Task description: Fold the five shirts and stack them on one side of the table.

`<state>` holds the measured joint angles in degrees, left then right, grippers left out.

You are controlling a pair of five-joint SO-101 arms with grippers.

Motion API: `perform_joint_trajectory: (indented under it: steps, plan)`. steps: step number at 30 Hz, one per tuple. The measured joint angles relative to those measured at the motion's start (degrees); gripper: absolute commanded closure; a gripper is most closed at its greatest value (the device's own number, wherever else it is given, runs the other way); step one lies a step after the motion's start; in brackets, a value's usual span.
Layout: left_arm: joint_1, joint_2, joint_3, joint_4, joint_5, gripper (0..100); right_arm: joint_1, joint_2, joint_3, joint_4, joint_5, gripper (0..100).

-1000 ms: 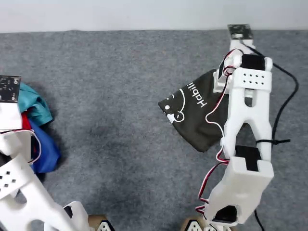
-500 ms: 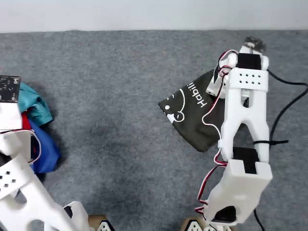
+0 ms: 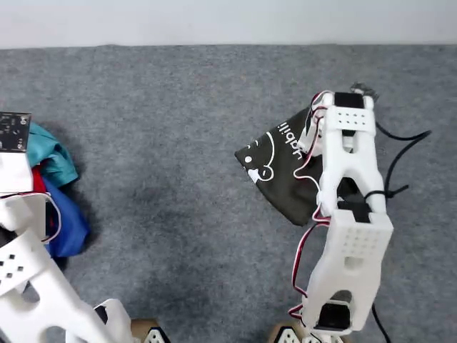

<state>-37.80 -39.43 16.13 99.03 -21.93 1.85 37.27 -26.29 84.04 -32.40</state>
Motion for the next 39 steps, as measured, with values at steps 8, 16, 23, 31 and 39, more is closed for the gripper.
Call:
perform_joint_trajectory:
  steps: [8, 16, 23, 31, 39]
  plan:
    - [0.0, 0.0, 0.0, 0.0, 0.0, 99, 0.0, 6.24, -0.18, -5.01, -0.09, 73.9]
    - [0.0, 0.0, 0.0, 0.0, 0.0, 99, 0.09, 6.95, -1.05, -4.66, 0.97, 99.1]
    - [0.0, 0.0, 0.0, 0.0, 0.0, 99, 0.35, 5.71, -1.14, -1.49, 15.56, 98.8]
    - [0.0, 0.0, 0.0, 0.0, 0.0, 99, 5.8, -1.05, -0.09, 3.96, 42.37, 98.8]
    - [0.0, 0.0, 0.0, 0.0, 0.0, 99, 21.36, -5.8, -0.09, 4.04, 68.04, 98.8]
